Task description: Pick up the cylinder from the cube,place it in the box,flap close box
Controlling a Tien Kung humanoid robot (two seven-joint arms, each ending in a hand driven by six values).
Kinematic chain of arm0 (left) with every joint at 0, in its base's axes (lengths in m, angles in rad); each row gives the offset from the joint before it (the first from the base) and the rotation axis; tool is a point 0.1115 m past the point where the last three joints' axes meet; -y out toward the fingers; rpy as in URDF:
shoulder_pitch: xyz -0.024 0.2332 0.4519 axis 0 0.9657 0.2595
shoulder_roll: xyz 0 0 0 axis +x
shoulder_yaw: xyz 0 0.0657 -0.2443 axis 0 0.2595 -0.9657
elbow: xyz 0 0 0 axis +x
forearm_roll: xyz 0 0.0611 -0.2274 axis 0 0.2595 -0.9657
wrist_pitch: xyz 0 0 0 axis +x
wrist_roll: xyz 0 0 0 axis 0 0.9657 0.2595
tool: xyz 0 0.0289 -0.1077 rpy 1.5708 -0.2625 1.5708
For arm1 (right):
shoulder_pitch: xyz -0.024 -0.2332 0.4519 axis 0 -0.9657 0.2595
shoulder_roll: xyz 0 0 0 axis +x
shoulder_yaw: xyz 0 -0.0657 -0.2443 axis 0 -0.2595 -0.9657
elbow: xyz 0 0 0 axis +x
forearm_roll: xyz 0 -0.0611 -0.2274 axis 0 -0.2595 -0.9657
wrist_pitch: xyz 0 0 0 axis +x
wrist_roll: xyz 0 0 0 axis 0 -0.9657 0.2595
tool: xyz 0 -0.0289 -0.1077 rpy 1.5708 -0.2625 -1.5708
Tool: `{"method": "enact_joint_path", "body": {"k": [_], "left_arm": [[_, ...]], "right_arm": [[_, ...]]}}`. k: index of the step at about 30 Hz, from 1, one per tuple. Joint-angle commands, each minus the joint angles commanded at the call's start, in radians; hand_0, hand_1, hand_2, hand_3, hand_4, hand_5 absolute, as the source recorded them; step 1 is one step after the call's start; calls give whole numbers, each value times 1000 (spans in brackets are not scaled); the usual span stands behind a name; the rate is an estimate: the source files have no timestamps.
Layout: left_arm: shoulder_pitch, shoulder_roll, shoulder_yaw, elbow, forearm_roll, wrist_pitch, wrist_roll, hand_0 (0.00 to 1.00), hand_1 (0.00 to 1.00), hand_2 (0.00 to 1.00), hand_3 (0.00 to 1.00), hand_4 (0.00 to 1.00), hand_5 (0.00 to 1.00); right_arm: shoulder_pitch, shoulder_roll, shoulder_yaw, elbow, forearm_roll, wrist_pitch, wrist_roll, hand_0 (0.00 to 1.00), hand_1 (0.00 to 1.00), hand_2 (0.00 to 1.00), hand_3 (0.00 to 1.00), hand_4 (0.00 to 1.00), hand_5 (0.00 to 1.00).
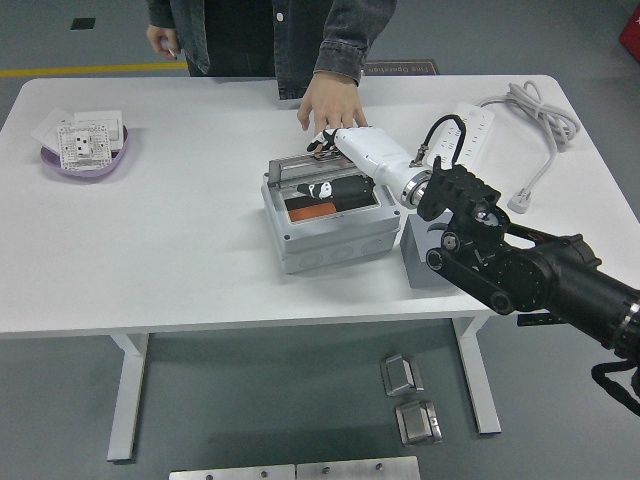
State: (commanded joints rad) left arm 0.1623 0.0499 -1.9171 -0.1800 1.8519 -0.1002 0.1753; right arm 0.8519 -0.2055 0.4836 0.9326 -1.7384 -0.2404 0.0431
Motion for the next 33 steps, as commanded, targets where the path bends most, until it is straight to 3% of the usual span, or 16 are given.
{"method": "enact_joint_path", "body": {"k": [12,26,33], "left_arm": [[6,-2,4,0,-12,2,0,635,590,544,588,450,95],[3,-5,15,0,-35,6,-2,634,589,544,588,449,96],[2,2,-35,0,21,2,-1,635,590,545,587,447,97]], "right_arm": [[-117,-21,108,133,-75,-10,-50,658,630,695,756,855,659],[-188,-16,150,158,-85,-24,-54,655,629,698,759,852,664],[-235,-82,311,244,-185,-14,-76,655,629,699,760,851,664]]}}
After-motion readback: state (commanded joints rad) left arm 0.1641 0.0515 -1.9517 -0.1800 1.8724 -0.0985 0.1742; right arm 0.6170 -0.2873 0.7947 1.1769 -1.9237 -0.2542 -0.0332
